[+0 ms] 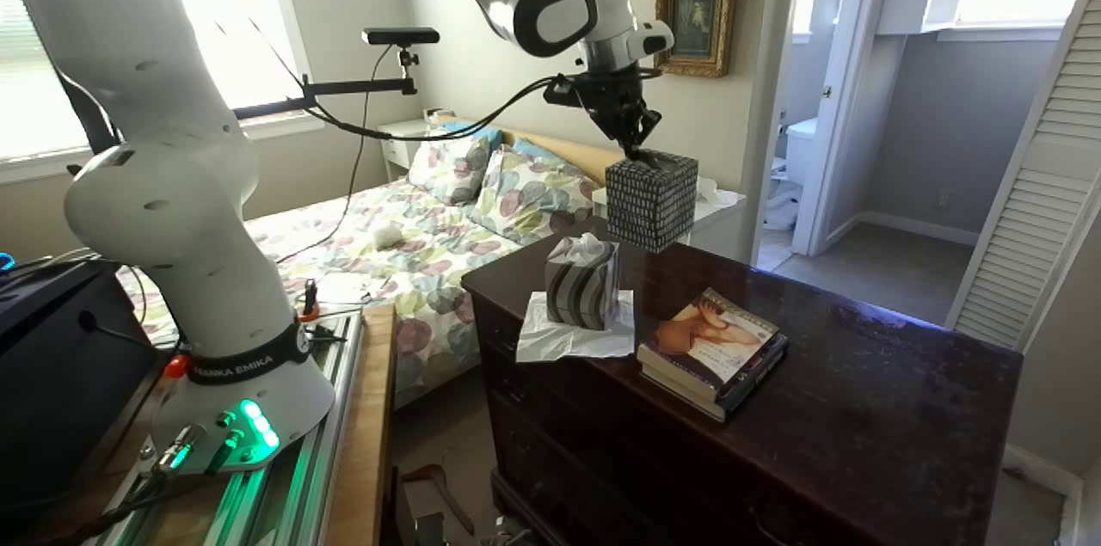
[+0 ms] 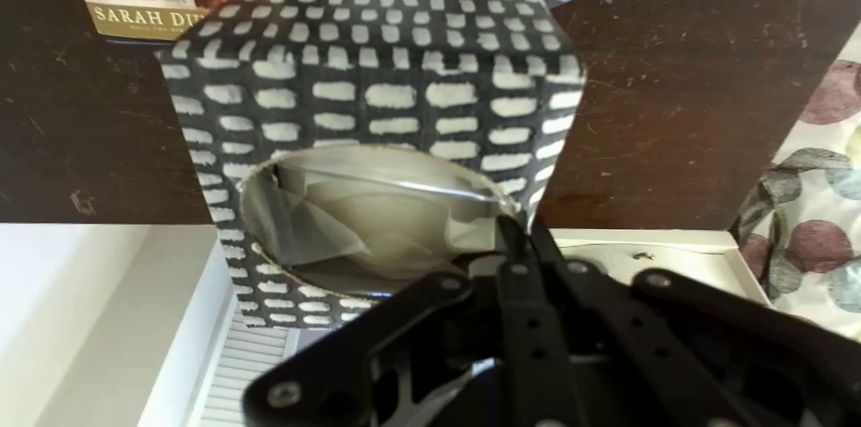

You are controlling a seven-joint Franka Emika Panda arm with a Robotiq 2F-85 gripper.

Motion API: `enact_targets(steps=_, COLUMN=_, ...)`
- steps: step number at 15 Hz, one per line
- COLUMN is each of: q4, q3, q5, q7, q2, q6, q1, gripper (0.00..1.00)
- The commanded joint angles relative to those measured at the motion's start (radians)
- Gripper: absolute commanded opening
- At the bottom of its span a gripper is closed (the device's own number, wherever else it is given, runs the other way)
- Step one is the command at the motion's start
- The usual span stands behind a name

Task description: Remove the napkin box from on top of the books and put it on top of the other napkin box

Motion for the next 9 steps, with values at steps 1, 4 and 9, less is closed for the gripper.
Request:
enact_targets(steps=1, q4=-0.014, q3=-0.014, q5=0.104, q7=-0.119, q2=-0.065, q6=-0.098, q1=0.055, gripper=0.0)
enact_targets(steps=4, q4=-0.016, q3=-0.019, q5=0.13, q7=-0.17, q2=-0.074, q6=-0.173, q1=0.088, gripper=0.0)
enact_targets(steps=9, q4=-0.03, q3=-0.015, q5=0.101, q7=-0.196, q2=-0.066, q6=-0.253, q1=0.116, gripper=0.0)
